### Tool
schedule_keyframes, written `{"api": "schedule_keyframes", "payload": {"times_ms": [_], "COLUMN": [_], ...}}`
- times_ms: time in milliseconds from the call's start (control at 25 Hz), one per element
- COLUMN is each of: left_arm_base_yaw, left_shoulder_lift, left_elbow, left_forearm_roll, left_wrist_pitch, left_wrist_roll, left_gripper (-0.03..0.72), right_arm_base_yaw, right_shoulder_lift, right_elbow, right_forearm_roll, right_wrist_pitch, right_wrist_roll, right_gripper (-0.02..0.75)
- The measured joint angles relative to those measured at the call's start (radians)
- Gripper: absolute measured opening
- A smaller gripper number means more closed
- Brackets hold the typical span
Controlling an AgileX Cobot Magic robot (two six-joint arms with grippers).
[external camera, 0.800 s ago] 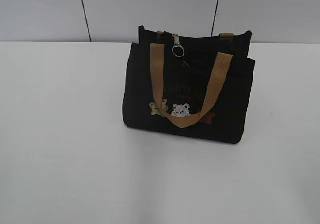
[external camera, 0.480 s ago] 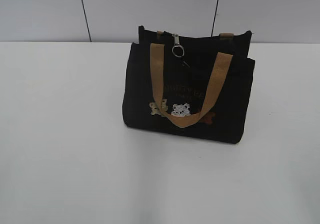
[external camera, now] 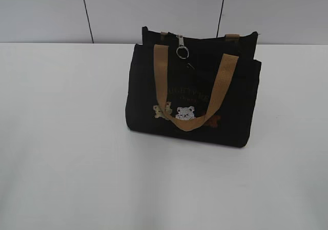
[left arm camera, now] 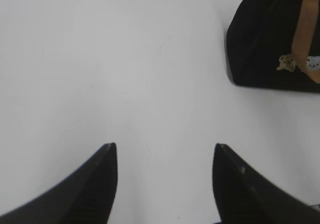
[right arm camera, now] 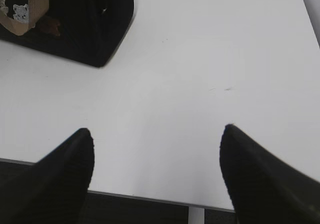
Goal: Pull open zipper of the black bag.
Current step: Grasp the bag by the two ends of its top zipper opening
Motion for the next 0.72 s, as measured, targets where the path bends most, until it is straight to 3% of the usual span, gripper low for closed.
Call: {"api": "schedule_keyframes", "payload": {"times_ms": [200, 360, 720], "left_arm_base_yaw": [0.0, -0.005, -0.026], "left_shoulder_lift": [0.233, 0.403, 0.786], "left_elbow": [-0.001, -0.001, -0.001], "left_forearm_roll": [-0.04, -0.107, -0.479], "left_wrist_pitch": [-0.181, -0.331, -0.55], "left_wrist_roll": [0.011, 0.106, 0.547], "left_gripper": [0.449, 0.449, 0.448], "right_arm_base_yaw": [0.0, 0.0, 0.0], "right_shoulder_lift": [0.0, 0.0, 0.0], "right_elbow": [0.0, 0.0, 0.0], "right_forearm_roll": [0.0, 0.0, 0.001], "right_wrist_pitch": [0.0, 0.0, 0.0], "right_wrist_roll": [0.0, 0.0, 0.0], "right_gripper": [0.593, 0.593, 0.592]}}
